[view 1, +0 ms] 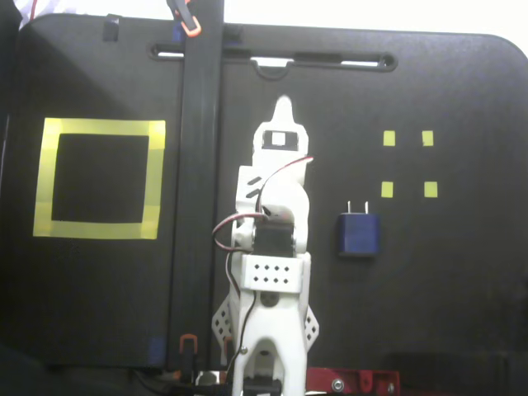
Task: Grasp the block and place it in the designated area.
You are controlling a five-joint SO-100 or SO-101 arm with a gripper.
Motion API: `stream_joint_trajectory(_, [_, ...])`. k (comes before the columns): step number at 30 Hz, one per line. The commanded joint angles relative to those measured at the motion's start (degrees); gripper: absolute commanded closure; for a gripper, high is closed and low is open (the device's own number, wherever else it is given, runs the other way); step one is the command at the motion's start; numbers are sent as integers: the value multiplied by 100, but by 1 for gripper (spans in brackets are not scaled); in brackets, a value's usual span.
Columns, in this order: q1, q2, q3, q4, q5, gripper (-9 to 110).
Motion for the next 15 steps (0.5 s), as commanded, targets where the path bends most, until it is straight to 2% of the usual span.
stream_joint_trajectory(1, [0, 26, 35, -527, -26, 101])
stream_joint_trajectory(15, [9, 26, 35, -2206, -26, 101])
